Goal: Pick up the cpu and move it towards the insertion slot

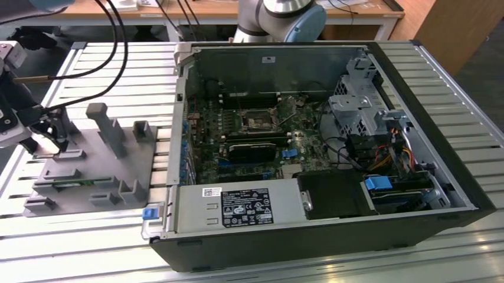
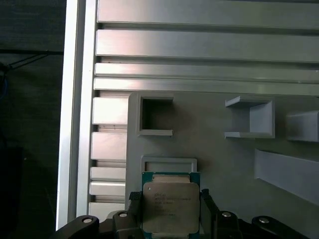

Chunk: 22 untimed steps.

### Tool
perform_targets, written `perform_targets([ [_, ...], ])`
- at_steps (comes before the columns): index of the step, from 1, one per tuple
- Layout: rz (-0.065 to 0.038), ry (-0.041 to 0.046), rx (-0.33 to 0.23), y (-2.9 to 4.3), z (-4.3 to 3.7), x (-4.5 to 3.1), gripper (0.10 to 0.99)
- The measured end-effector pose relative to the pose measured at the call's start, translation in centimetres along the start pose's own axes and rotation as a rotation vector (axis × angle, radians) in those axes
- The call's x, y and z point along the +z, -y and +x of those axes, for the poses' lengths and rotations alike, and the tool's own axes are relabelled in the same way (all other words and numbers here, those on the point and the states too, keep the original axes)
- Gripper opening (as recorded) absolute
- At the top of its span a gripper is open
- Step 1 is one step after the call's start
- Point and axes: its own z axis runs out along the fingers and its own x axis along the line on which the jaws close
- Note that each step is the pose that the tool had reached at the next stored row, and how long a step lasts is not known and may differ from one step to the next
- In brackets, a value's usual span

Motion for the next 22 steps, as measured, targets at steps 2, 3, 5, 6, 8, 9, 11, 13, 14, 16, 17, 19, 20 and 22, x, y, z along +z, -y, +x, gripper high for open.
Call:
perform_targets([
  [2, 0.000, 0.0001, 0.000, -0.01, 0.00, -0.12, 0.545],
  [3, 0.000, 0.0002, 0.000, -0.01, 0.00, -0.15, 0.545],
  [5, 0.000, 0.0000, 0.000, -0.01, 0.00, -0.23, 0.545],
  [6, 0.000, 0.0000, 0.000, -0.01, 0.00, -0.28, 0.545],
  [8, 0.000, -0.0001, 0.000, -0.02, 0.00, -0.41, 0.545],
  [9, 0.000, 0.0000, 0.000, -0.02, 0.00, -0.47, 0.545],
  [11, 0.000, 0.0002, 0.000, -0.03, 0.00, -0.55, 0.545],
  [13, 0.000, 0.0001, 0.000, -0.03, 0.00, -0.63, 0.545],
  [14, 0.000, 0.0002, 0.000, -0.03, 0.00, -0.64, 0.545],
  [16, 0.000, 0.0000, 0.000, -0.03, 0.00, -0.71, 0.545],
  [17, 0.000, -0.0003, 0.000, -0.04, 0.00, -0.78, 0.545],
  [19, 0.000, 0.0000, 0.000, -0.04, 0.00, -0.86, 0.545],
  [20, 0.000, 0.0001, 0.000, -0.05, 0.00, -0.89, 0.545],
  [22, 0.000, -0.0003, 0.000, -0.05, 0.00, -1.02, 0.545],
])
